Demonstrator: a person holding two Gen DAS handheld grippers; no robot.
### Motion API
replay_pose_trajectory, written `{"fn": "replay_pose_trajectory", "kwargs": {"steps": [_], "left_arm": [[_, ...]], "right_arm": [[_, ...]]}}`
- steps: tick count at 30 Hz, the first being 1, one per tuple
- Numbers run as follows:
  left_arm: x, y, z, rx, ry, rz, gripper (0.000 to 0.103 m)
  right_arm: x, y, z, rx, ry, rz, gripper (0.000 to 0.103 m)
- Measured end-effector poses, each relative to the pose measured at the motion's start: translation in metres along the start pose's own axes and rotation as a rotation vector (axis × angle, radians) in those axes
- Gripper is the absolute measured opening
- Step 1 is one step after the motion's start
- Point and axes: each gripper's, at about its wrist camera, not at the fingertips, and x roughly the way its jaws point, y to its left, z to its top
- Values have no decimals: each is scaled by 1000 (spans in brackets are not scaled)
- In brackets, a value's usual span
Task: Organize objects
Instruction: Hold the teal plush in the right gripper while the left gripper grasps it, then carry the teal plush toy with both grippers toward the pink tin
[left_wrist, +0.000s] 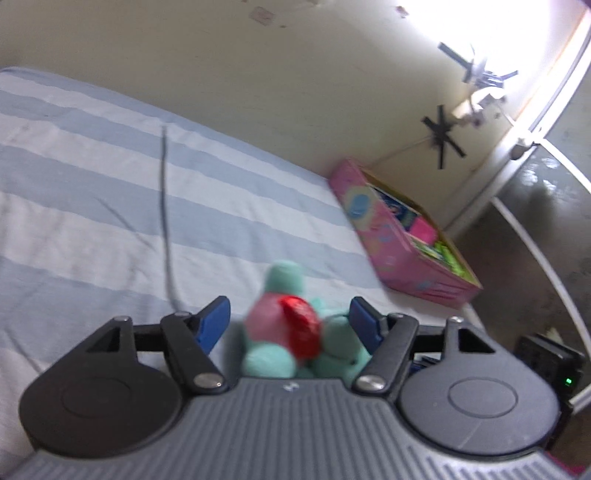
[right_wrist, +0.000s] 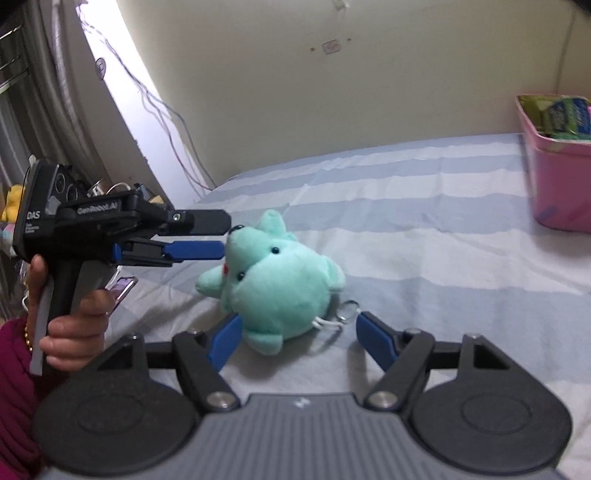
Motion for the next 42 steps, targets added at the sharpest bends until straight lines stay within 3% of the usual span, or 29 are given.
{"fn": "replay_pose_trajectory", "kwargs": {"steps": [3,4,5,10,16,20,24,29,32,36,39,40,42], "left_arm": [[4,-3,-7,-7,14,-31,70],[9,-3,-11,-4,25,-23,60],[11,-1,-13,-7,26,-22,60],[8,-1,-21,-54,-21,-13,53],[-1,-21,-32,-75,-22,-15,51],[6,-39,-43,-54,8,-77,51],[27,-50,-54,-27,54,-120,56],[22,-50,-50,-34,48,-131,69],[2,-41,-45,-73,-2,-164,73],[-13,-43,-48,-35,-39,-186,76],[7,-48,-54,-18,19,-156,72],[20,-48,-57,-20,58,-139,58],[40,-39,-63,-67,109,-134,57]], "right_arm": [[11,2,4,-7,12,22,62],[13,2,5,-6,15,30,60],[18,1,6,0,16,29,60],[20,-2,6,9,14,44,55],[2,5,2,-56,29,16,52],[-31,-1,-8,-68,26,-22,52],[-51,-11,-22,-53,24,-76,52],[-52,-14,-23,-16,-12,-53,59],[-53,-11,-21,-36,-26,-37,64],[-46,-10,-21,-37,-24,-32,75],[-33,-15,-20,-13,1,-28,75],[-30,-17,-21,0,9,-19,73],[-31,-17,-23,-1,-5,-27,66]]}}
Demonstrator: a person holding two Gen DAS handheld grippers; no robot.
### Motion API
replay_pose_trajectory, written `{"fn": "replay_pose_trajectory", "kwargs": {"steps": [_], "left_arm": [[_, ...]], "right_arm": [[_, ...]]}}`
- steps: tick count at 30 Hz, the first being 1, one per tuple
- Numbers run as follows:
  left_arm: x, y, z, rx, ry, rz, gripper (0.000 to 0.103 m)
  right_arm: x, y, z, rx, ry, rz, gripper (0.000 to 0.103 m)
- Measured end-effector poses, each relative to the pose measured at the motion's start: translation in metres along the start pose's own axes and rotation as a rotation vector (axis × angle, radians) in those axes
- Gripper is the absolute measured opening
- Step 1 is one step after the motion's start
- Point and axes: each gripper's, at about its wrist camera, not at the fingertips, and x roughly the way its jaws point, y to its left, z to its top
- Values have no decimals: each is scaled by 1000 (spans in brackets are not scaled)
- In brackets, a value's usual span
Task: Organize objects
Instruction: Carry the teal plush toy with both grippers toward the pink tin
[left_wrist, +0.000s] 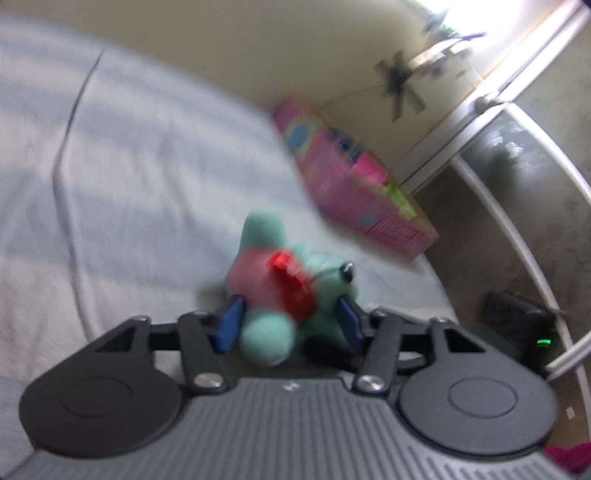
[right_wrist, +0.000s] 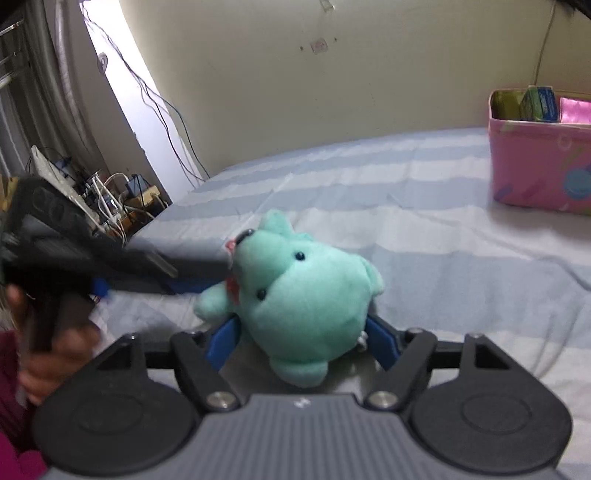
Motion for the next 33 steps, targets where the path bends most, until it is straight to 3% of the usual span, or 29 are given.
{"fn": "replay_pose_trajectory", "kwargs": {"steps": [3,9,21,33], "left_arm": [[-1,2,4,-40,1,-32,53],[3,-38,2,112,24,-15,53],[89,-95,-7,246,216,-96,53],[139,-153,-20,372,286,-96,53]], "right_arm": [[-7,-6,-1,18,-5,13,60],[-32,-13,-3,10,-45,-36,60],[-100,-70,-35,156,-107,-227,60],[-142,-104,-53,208,-175,-354,61]]}}
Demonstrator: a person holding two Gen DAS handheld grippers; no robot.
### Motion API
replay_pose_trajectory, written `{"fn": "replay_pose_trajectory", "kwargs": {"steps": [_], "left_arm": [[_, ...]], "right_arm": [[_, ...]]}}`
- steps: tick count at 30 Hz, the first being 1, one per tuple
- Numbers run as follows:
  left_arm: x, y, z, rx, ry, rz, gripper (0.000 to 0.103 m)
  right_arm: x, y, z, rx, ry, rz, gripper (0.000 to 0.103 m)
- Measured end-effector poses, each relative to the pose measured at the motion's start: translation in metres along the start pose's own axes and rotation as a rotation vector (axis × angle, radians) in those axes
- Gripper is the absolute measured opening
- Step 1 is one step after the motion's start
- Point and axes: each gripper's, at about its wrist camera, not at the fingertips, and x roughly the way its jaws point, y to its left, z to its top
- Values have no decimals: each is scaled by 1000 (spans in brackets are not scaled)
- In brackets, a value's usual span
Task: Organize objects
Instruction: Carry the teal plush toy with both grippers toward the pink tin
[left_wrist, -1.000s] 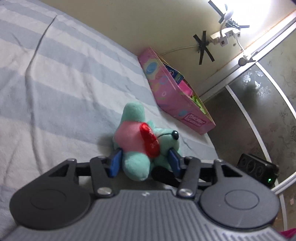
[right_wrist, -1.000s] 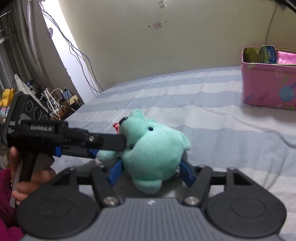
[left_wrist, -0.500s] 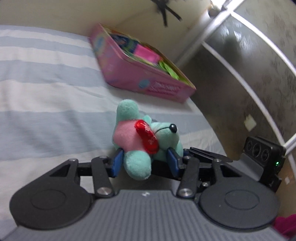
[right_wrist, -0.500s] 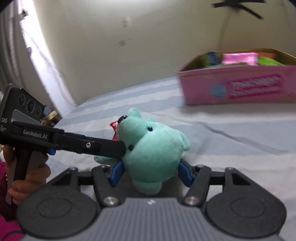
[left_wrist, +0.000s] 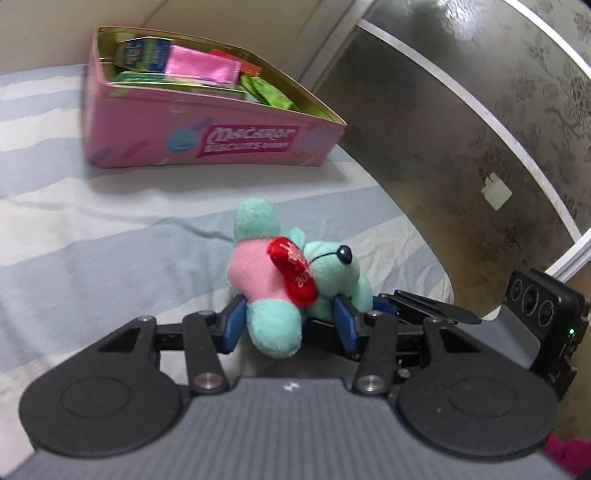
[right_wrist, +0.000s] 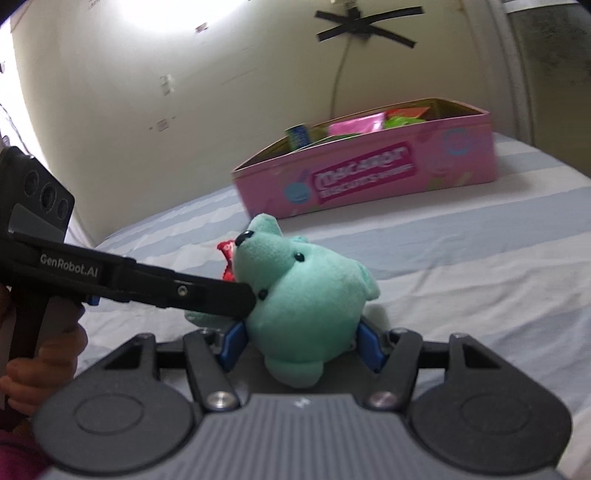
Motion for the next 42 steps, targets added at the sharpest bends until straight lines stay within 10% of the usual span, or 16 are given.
{"fn": "replay_pose_trajectory", "kwargs": {"steps": [42], "left_arm": [[33,-20,18,51,14,45,72]], "right_arm": [[-8,-25,3,10,-67,-51,69]]}}
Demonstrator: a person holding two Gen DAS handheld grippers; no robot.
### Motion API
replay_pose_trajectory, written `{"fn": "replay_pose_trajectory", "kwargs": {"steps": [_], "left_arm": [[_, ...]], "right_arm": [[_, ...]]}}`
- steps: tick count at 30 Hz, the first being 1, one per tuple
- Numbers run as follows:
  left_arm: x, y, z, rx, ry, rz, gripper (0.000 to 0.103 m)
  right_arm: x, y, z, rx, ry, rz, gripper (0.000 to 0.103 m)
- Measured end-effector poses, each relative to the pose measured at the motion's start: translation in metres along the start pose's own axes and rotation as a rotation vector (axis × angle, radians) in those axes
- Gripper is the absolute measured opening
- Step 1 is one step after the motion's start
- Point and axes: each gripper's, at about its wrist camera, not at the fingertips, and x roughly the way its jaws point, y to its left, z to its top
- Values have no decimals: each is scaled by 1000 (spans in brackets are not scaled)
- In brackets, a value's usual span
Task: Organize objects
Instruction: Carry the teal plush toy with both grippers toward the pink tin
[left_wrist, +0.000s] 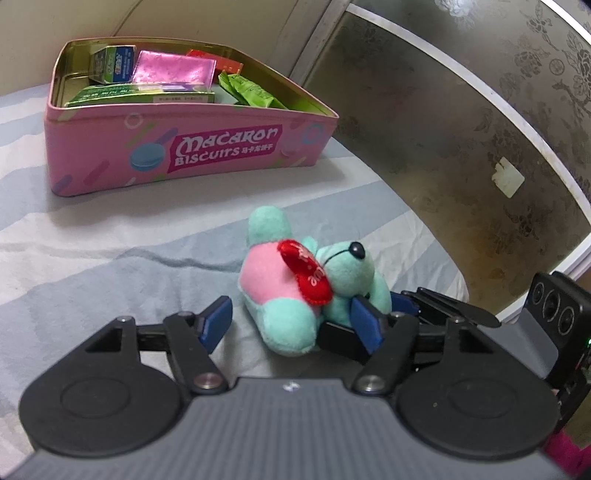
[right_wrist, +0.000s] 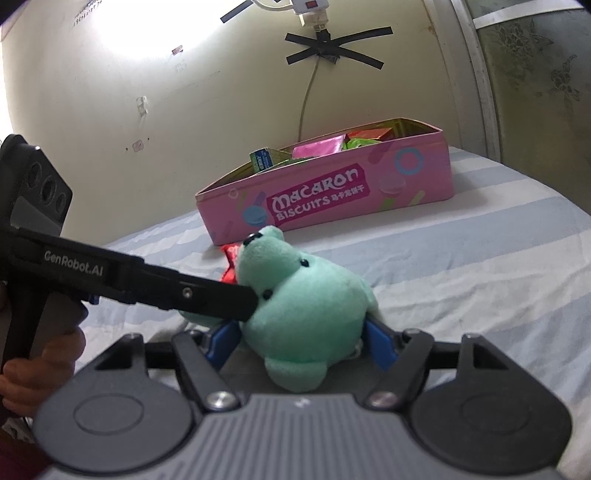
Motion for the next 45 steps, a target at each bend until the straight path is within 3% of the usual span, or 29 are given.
{"fn": "replay_pose_trajectory", "kwargs": {"steps": [12,16,23,27,32,37,42,45], "left_arm": [[27,-17,20,19,11,-5,72],[34,-22,24,22,17,-20,73],[28,-22,30,43,18,9,78],[37,-22,30,34,60,-44,65],[28,-37,38,92,60,-26,59],[-11,-72,66,232,-56,16,59],[-57,-103,123,345,-228,61,59],[-90,-126,159,439,-356,125,59]], "right_arm": [[-6,-21,10,-6,-24,-60,67],[-13,-30,10,5,-51,-65,73],[-17,-31,5,-3,-55,-40,74],[-6,-35,2,24,-38,-18,67],[-13,-33,12,23,-63,-12,56],[-39,-21,50,-57,-192,-8,56],[-59,-3,123,-178,-382,-21,56],[-69,12,173,-284,-505,-38,56]]}}
